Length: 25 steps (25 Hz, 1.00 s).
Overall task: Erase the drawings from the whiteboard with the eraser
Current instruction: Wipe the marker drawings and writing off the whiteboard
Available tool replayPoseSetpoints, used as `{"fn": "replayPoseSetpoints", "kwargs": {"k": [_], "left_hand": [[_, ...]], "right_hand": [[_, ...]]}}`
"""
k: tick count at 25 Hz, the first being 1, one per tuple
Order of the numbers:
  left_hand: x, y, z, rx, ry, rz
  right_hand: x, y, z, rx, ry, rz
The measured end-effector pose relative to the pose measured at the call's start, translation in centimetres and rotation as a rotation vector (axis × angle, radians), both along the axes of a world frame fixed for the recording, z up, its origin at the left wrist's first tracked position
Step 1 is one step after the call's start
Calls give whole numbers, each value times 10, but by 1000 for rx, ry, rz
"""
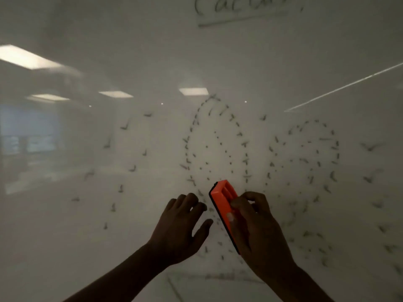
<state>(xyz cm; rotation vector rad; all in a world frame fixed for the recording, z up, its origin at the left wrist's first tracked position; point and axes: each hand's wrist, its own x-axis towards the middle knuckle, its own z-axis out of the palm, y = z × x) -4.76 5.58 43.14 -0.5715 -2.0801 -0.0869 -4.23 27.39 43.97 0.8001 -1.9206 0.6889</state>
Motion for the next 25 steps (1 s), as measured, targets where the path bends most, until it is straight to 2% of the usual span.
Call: {"fn": "replayPoseSetpoints", "kwargs": {"k": [6,12,17,20,22,25], "left_hand": [[-35,-30,183,-58,340,83],[-75,-64,297,-50,443,193],[-92,-81,352,40,436,224],[-102,-87,359,66,432,182],[-106,-89,359,64,444,159],[-107,-90,359,46,451,135]], "right_hand": [[-32,-24,169,-1,381,-165],[-64,-58,273,62,584,-382],[-81,-76,332,63,591,-559],[-95,-91,337,78,608,-621],[-103,-91,337,165,668,-582],[-104,-64,364,420,753,-552]]}}
